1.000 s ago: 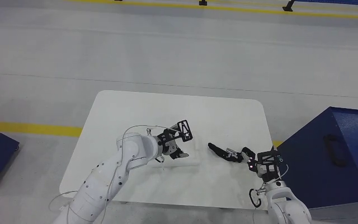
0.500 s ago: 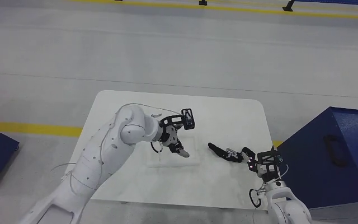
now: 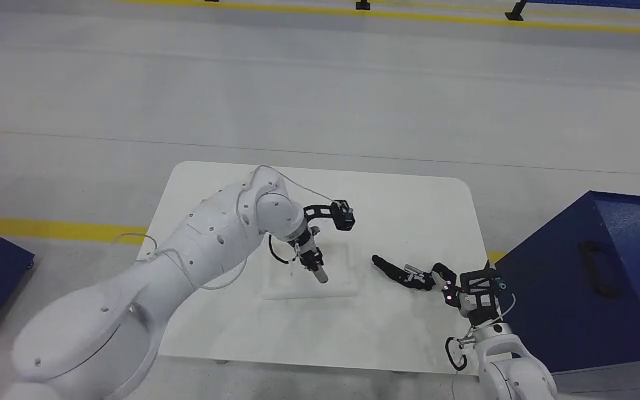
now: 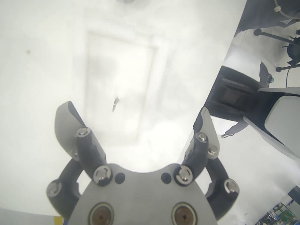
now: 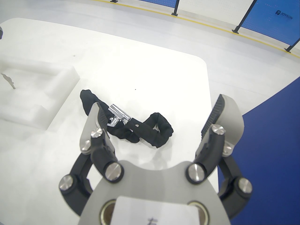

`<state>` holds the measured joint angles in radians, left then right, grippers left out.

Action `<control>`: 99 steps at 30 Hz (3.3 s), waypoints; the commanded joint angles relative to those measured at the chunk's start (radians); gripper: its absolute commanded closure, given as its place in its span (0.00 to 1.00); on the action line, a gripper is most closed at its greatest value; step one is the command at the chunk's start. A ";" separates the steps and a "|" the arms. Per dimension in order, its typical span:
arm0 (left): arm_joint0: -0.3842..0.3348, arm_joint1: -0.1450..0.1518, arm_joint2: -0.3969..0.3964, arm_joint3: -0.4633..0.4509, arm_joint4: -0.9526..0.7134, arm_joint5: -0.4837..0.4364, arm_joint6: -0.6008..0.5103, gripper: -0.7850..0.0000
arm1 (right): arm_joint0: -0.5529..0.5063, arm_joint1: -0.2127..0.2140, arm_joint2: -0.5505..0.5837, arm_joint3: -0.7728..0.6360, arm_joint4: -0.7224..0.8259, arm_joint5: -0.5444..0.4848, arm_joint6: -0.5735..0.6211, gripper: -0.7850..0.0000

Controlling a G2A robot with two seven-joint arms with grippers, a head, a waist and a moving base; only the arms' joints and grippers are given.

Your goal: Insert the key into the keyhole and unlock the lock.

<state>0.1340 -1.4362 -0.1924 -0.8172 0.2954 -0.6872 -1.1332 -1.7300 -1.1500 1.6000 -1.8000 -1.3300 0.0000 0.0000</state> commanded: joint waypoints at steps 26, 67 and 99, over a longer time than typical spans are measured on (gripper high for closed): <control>0.051 -0.222 0.022 0.393 0.293 -0.070 0.110 0.23 | 0.000 0.000 0.000 0.000 0.000 0.000 0.000 0.00; 0.041 -0.345 0.003 0.590 0.390 -0.137 0.200 0.95 | 0.000 0.000 0.000 0.000 0.000 0.000 0.000 0.00; -0.024 -0.325 -0.088 0.678 0.302 -0.270 0.271 1.00 | 0.000 0.000 0.000 0.000 0.000 0.000 0.000 0.00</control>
<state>0.1141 -1.7666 -0.2764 -0.1464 0.6017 -0.9446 -0.8773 -1.7300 -1.1500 1.6000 -1.8000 -1.3300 0.0000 0.0000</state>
